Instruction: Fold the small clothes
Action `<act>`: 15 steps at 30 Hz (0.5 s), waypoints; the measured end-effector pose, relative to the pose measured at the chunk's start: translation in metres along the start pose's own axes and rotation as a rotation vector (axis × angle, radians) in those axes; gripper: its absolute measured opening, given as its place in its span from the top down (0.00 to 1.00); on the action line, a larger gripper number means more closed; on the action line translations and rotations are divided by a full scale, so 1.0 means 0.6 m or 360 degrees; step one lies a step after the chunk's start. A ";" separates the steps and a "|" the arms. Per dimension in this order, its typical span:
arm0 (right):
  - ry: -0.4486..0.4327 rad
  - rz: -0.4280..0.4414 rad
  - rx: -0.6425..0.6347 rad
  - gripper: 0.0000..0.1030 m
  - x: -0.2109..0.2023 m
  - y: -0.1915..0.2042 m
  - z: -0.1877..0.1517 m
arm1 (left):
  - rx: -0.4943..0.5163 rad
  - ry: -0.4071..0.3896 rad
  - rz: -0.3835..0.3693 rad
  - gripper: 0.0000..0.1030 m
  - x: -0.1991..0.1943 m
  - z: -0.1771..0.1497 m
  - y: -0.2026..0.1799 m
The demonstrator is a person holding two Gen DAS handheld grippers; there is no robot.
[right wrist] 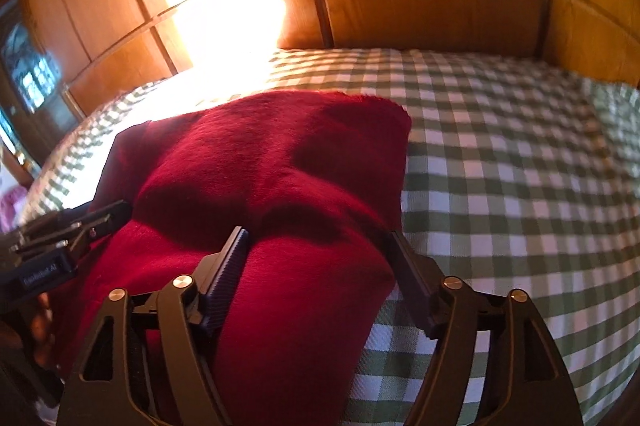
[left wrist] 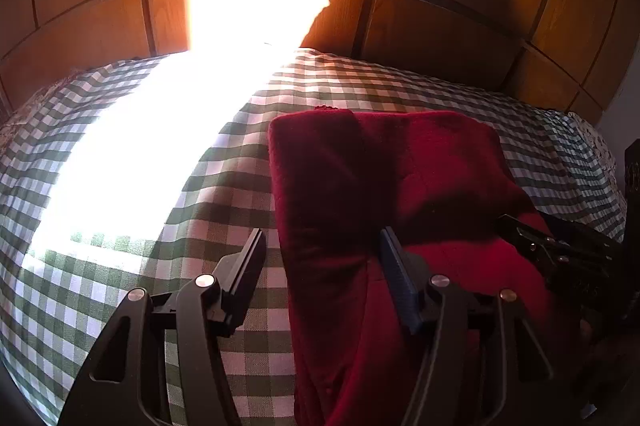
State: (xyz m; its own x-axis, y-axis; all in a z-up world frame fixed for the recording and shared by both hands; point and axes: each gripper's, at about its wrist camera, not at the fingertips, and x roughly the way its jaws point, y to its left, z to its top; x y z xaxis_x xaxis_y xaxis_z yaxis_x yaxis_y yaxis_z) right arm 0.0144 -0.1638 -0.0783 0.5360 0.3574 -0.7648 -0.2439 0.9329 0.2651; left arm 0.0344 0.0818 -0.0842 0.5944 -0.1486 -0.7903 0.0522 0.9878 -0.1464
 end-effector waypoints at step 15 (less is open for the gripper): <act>0.0128 0.0262 0.0170 0.11 0.002 -0.042 -0.002 | -0.0154 0.0045 -0.0089 0.25 -0.025 -0.051 0.052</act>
State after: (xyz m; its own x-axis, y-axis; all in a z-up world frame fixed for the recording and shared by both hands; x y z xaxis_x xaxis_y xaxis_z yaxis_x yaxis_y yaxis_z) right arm 0.0200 -0.1868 -0.0867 0.4285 0.5045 -0.7495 -0.2336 0.8632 0.4475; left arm 0.0023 0.1137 -0.0951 0.5700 -0.2061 -0.7953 0.0061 0.9691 -0.2468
